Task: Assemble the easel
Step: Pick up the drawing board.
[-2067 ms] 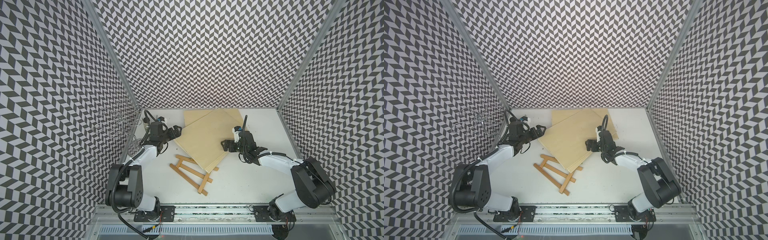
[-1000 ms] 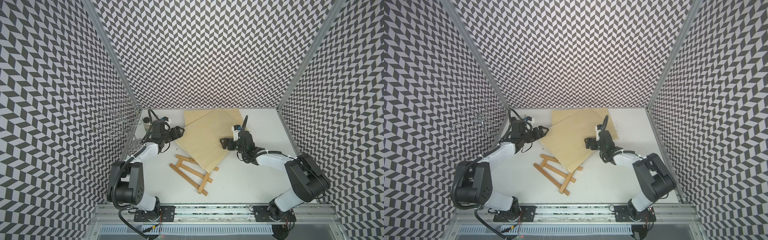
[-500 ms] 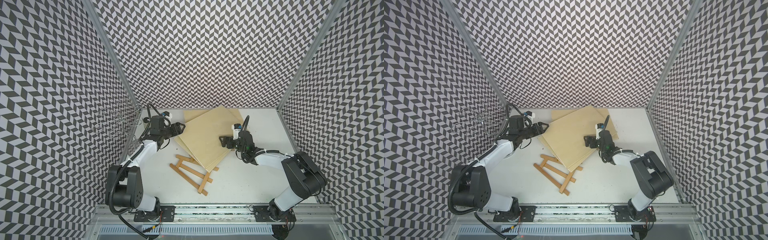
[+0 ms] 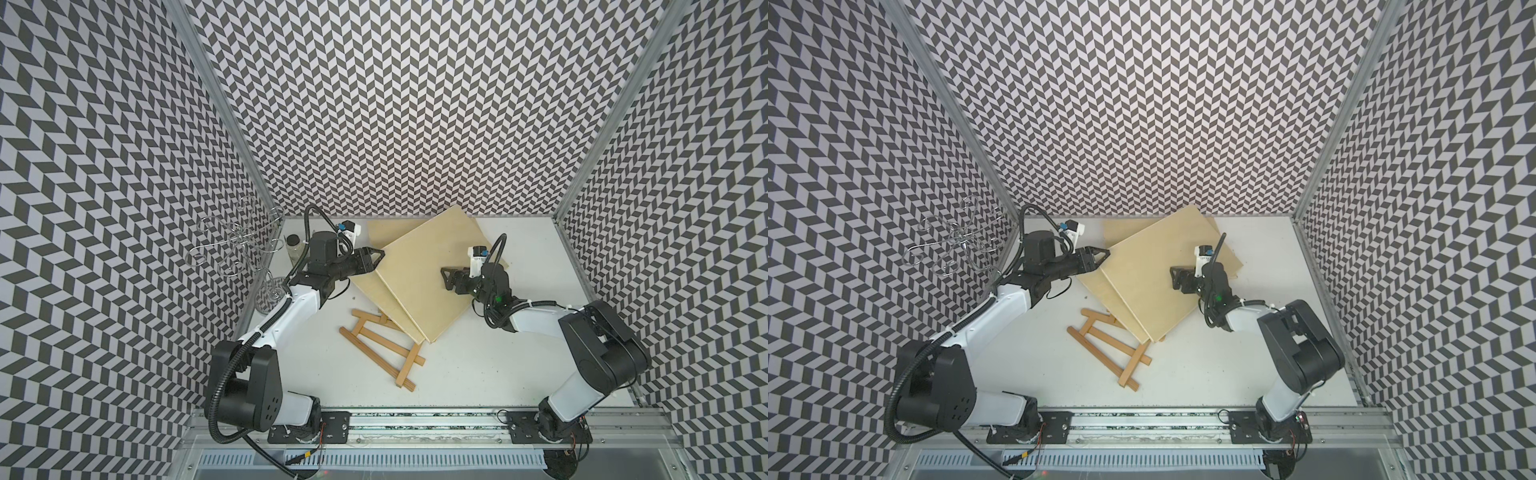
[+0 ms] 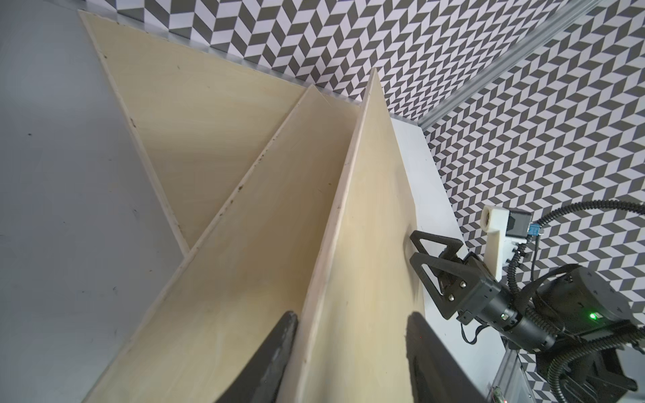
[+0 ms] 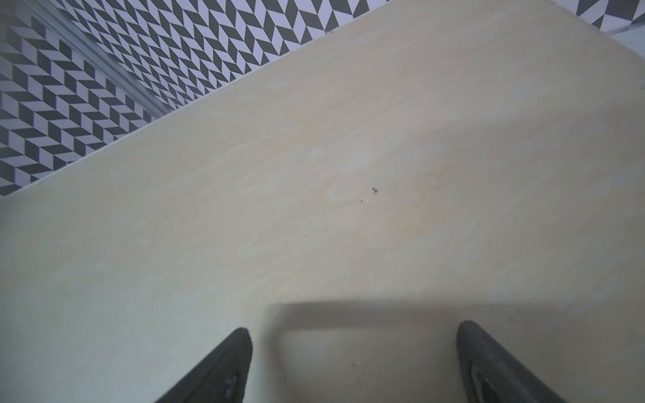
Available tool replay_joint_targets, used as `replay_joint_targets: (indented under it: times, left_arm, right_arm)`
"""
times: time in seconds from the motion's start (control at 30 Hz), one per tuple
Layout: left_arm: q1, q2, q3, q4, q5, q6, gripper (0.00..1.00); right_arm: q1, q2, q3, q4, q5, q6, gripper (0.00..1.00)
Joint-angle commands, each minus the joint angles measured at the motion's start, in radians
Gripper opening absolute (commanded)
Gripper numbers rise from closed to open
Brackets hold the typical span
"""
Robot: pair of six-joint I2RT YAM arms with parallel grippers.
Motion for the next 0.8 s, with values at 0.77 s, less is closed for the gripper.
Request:
replay_joint_targets:
  times: [0.77]
  left_arm:
    - [-0.237, 0.045, 0.084, 0.099, 0.213, -0.021, 0.24]
  right_arm:
    - [0.068, -0.010, -0.103, -0.079, -0.124, 0.096, 0.90]
